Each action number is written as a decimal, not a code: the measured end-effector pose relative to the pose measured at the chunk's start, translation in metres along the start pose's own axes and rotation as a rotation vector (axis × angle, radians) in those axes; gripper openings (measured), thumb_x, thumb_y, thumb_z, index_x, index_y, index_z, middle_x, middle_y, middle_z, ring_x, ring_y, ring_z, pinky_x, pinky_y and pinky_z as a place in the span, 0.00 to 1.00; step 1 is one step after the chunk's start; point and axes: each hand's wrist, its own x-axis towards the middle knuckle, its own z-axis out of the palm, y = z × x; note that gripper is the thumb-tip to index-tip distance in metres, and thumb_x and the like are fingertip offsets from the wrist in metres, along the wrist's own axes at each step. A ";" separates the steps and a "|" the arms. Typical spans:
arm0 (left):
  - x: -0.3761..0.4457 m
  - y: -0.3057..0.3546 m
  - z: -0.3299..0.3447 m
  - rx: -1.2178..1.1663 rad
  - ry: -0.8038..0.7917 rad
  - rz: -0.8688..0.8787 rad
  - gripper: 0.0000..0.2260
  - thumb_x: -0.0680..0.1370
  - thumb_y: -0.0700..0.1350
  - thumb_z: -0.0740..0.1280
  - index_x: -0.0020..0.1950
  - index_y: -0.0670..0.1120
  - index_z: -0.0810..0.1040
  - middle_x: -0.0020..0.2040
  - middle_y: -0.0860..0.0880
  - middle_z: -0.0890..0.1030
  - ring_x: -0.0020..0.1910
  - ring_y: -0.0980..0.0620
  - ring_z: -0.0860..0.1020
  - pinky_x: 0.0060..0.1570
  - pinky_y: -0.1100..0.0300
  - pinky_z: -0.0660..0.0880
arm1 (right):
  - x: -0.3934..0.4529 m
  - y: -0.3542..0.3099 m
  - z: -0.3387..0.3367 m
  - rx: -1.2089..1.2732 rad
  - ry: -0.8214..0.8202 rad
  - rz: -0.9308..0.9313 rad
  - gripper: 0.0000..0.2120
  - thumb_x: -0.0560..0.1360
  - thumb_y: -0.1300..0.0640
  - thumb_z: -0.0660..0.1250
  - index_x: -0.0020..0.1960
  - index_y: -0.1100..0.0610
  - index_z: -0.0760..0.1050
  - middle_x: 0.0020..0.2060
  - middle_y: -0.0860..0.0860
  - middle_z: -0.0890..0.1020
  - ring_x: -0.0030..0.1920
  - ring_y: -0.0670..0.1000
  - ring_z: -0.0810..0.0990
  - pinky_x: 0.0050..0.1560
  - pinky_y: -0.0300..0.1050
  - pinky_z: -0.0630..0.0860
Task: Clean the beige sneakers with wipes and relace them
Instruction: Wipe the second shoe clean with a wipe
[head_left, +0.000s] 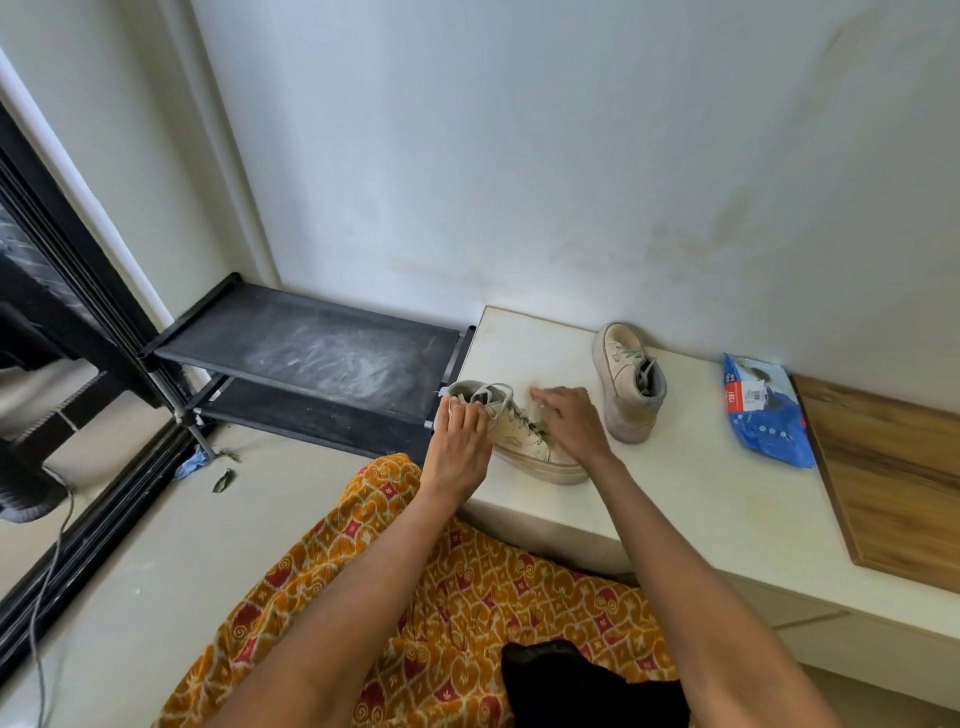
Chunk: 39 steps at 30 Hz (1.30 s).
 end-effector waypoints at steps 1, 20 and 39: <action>0.000 0.000 0.000 0.004 0.003 0.005 0.21 0.80 0.48 0.51 0.68 0.36 0.64 0.60 0.39 0.71 0.62 0.37 0.69 0.72 0.41 0.57 | -0.004 -0.003 0.006 -0.067 -0.027 -0.070 0.18 0.77 0.63 0.57 0.64 0.54 0.76 0.61 0.50 0.79 0.61 0.57 0.70 0.56 0.52 0.69; -0.001 -0.002 -0.004 0.041 0.008 0.009 0.21 0.80 0.49 0.52 0.68 0.38 0.65 0.60 0.40 0.71 0.62 0.38 0.69 0.72 0.42 0.57 | -0.010 -0.009 0.011 -0.095 0.039 0.193 0.16 0.76 0.65 0.60 0.63 0.60 0.70 0.51 0.60 0.80 0.51 0.62 0.78 0.44 0.51 0.72; -0.002 -0.001 -0.007 0.053 0.009 0.034 0.22 0.79 0.47 0.46 0.67 0.39 0.66 0.61 0.40 0.72 0.62 0.38 0.69 0.71 0.42 0.57 | -0.037 0.004 -0.008 -0.345 -0.043 -0.091 0.14 0.77 0.51 0.59 0.52 0.54 0.82 0.50 0.51 0.83 0.56 0.55 0.74 0.52 0.49 0.68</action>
